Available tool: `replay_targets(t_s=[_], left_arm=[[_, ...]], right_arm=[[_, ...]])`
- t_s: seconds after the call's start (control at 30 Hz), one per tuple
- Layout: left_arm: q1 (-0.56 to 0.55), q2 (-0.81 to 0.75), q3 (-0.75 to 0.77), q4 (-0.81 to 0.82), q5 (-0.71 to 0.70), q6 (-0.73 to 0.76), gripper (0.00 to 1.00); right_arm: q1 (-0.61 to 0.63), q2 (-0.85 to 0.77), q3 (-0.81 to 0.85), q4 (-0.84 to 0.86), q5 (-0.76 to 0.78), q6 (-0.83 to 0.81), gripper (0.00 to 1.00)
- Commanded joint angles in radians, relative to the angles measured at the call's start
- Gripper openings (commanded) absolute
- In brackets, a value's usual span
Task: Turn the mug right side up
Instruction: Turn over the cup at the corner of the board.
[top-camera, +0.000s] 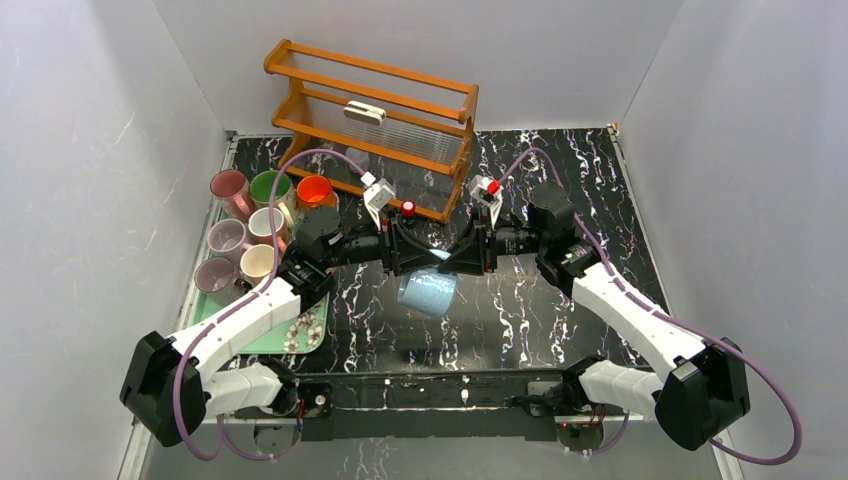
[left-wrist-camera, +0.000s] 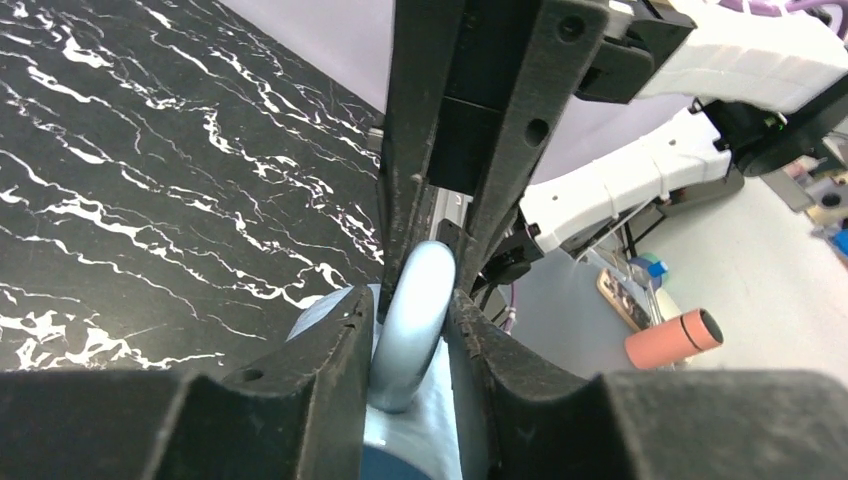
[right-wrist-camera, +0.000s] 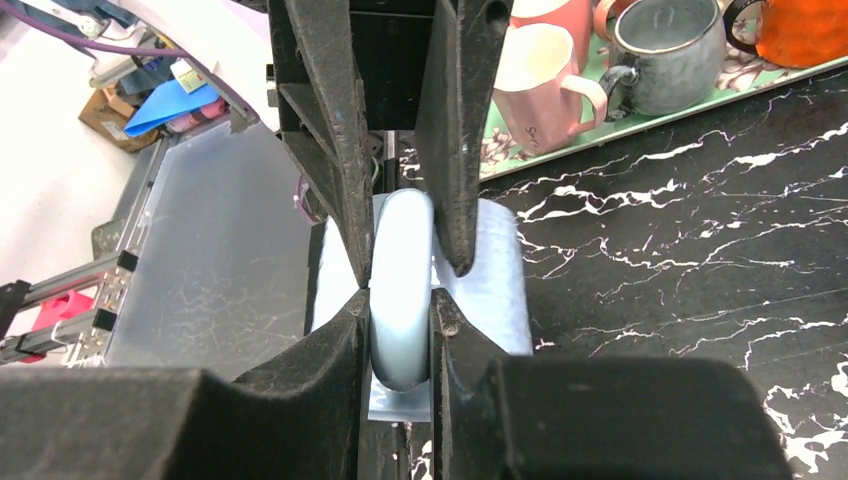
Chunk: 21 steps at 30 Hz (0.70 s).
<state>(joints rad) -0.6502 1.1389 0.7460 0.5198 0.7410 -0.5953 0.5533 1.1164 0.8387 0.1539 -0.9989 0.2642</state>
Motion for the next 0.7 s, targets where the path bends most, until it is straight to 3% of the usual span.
replay_targets(t_s=[0.0,0.13,0.23,0.67], left_arm=[[-0.016,-0.01,0.001,0.043,0.021,-0.001,0.21],[-0.031,-0.004,0.002,0.076,0.038,-0.017,0.02],[-0.037,-0.011,0.004,0.059,0.038,0.018,0.0],[-0.036,-0.104,0.098,-0.456,-0.105,0.445,0.0]], right_arm=[[0.009,-0.038,-0.009,0.183,-0.057,0.064,0.01],[0.013,-0.022,-0.017,0.216,-0.057,0.086,0.01],[0.013,-0.017,-0.026,0.23,-0.047,0.085,0.02],[0.012,-0.091,-0.017,0.044,0.105,0.036,0.63]])
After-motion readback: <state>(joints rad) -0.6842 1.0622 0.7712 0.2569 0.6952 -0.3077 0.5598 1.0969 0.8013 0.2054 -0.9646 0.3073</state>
